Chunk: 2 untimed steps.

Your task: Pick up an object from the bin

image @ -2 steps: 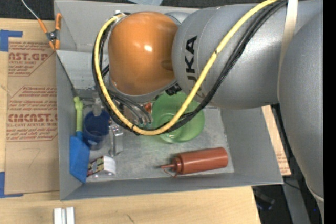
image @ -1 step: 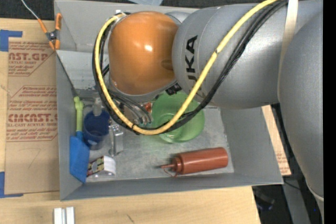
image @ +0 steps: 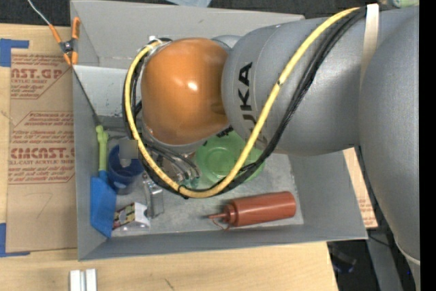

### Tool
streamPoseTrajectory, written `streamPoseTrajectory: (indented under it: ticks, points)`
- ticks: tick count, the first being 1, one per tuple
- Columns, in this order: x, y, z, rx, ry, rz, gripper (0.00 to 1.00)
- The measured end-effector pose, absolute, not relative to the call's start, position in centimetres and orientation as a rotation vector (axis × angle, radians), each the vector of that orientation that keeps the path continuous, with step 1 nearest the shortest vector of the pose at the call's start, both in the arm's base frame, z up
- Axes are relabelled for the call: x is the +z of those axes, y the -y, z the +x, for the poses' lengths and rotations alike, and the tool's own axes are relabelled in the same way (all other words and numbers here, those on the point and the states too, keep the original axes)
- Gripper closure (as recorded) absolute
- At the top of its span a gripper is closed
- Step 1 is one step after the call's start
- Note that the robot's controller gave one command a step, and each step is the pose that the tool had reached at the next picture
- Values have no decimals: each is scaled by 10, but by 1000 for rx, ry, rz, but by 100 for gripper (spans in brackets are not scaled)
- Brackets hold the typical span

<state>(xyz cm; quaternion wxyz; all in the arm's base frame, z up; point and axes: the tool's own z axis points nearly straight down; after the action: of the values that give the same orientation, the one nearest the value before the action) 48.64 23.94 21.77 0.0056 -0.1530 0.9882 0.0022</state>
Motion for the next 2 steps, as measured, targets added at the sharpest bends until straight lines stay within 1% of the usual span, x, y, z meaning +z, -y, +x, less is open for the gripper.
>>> streamPoseTrajectory:
  ticks: [1, 2]
  points:
    - [155, -246, 507, 10, -3092, -510, 0]
    - [134, -237, 527, 8, -3045, -717, 100]
